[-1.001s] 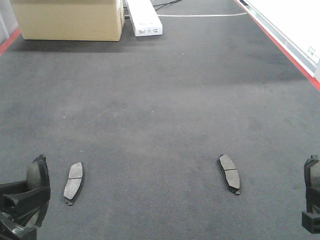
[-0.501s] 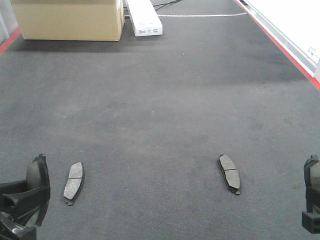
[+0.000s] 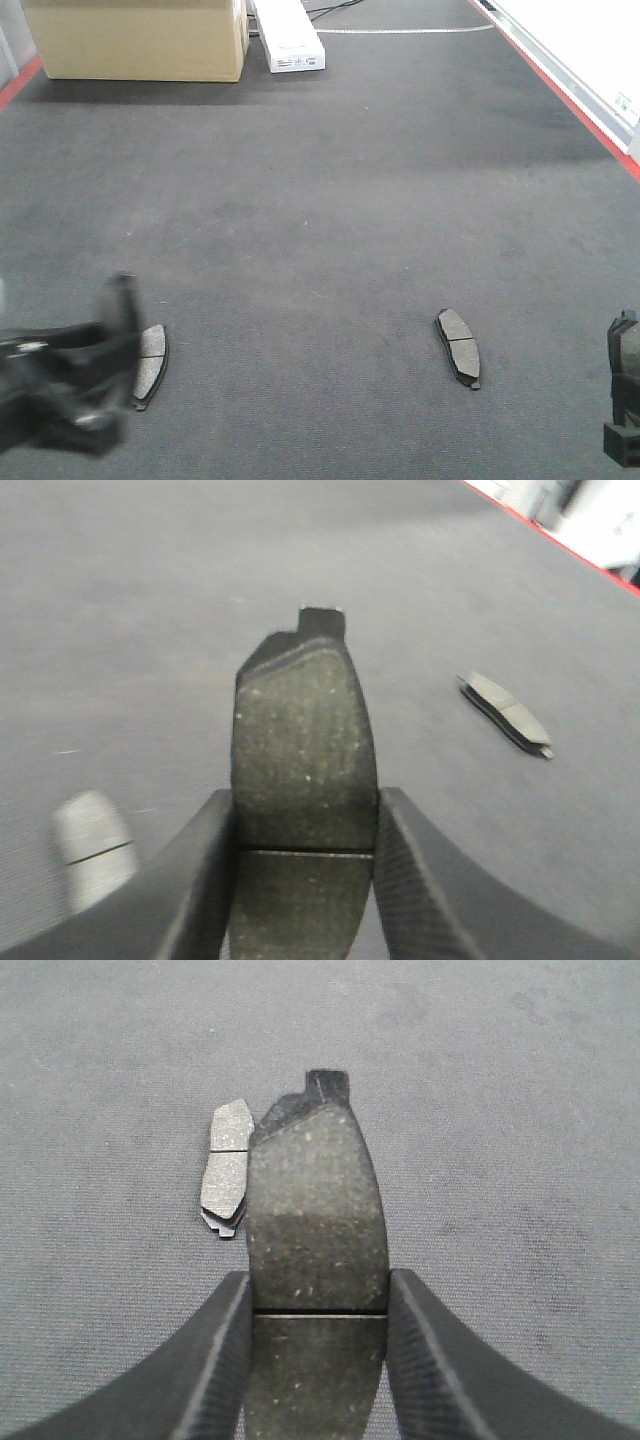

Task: Move and align brake pads A on conveyor
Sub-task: 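Swing the left gripper inward beside the pad nearest it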

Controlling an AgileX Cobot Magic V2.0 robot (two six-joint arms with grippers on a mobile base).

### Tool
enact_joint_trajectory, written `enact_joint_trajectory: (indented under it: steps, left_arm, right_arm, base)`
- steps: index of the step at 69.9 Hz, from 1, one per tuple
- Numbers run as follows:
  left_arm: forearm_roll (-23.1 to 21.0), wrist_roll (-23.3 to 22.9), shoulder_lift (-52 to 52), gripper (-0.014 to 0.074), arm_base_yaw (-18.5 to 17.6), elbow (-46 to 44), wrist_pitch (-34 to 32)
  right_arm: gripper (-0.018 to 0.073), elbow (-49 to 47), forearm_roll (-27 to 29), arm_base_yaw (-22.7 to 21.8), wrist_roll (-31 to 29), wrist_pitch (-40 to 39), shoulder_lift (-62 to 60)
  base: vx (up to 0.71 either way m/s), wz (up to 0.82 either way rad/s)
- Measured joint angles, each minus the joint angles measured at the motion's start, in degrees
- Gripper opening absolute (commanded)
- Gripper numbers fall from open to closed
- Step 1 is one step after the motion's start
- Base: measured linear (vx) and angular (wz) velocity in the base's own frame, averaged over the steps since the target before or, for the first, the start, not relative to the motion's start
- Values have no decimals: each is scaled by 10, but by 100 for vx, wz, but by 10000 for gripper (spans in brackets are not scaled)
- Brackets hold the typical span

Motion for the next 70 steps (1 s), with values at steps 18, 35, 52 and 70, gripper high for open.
enact_joint_trajectory:
  steps: [18, 35, 52, 70]
  left_arm:
    - [-73, -26, 185, 162, -58, -109, 20]
    - [-139, -85, 351, 210, -31, -206, 56]
    - [-142, -109, 450, 231, 11, -222, 41]
    - [-142, -81, 509, 230, 19, -224, 6]
  right_arm:
    - [44, 0, 0, 0, 0, 0, 0]
    - [44, 0, 0, 0, 0, 0, 0]
    - [44, 0, 0, 0, 0, 0, 0]
    - [44, 0, 0, 0, 0, 0, 0]
  base:
    - [0, 0]
    - [0, 0]
    - [0, 0]
    - [0, 0]
